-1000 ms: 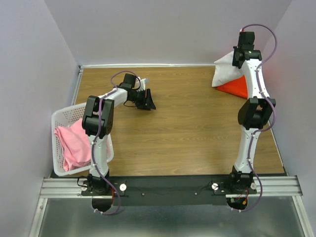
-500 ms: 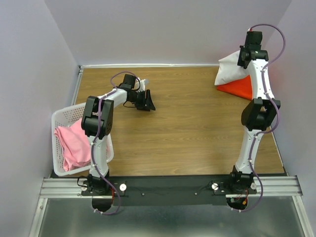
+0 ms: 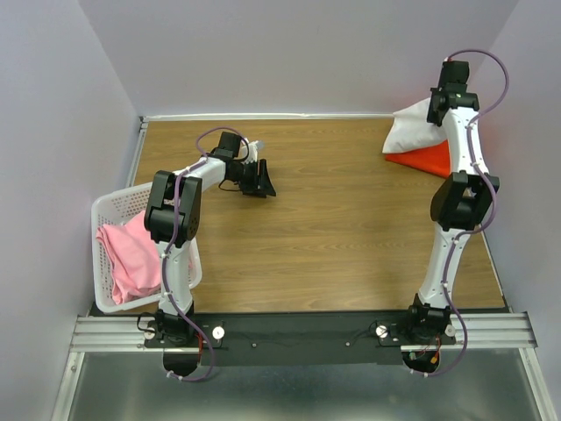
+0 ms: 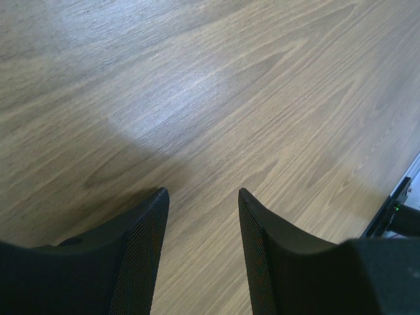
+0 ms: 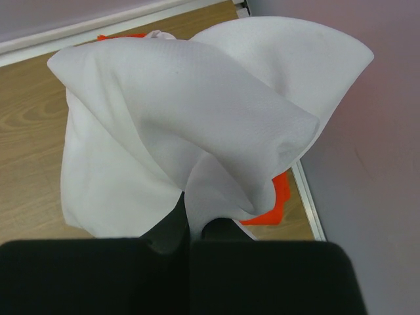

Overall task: Fold and stack the t-shirts
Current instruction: Neatly place the folded tshirt to the corner

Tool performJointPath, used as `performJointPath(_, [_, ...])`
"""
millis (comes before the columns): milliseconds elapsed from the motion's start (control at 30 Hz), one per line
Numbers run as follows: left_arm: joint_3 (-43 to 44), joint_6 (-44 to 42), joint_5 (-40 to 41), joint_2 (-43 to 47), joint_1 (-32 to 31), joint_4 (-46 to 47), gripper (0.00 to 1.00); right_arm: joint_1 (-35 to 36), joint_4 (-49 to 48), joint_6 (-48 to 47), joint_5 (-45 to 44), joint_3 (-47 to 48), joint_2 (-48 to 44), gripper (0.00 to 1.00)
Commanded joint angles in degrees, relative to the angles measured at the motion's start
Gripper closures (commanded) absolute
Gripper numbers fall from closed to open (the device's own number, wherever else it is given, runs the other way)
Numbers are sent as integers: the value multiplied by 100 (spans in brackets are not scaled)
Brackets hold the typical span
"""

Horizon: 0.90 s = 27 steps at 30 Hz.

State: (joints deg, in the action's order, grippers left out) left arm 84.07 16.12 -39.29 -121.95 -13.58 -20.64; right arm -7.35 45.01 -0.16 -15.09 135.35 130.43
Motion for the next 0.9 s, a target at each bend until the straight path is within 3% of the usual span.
performJointPath(0, [-233,-65,545,-48,5,-528,44,-56,-151,-221,-432,-96,254,100])
performJointPath(467, [-225,-249,844,101,5,-924,44,-91,-370,-300,-1127,-88,773,99])
performJointPath(567, [-146,-320,905,154,5,-1082,44,-91,-449,-300,-1522,-70,887,95])
performJointPath(633, [-119,-346,932,171,5,-1152,44,-82,-476,-274,-1830,-26,966,82])
performJointPath(667, [-110,-346,932,180,5,-1179,44,-82,-485,-265,-1900,-26,993,40])
performJointPath(733, [-110,-390,975,215,5,-1222,44,-82,-494,-195,-2050,-52,1002,13])
performJointPath(867, [-75,-417,1020,356,5,-1205,44,-82,-599,-98,-2147,-341,818,0])
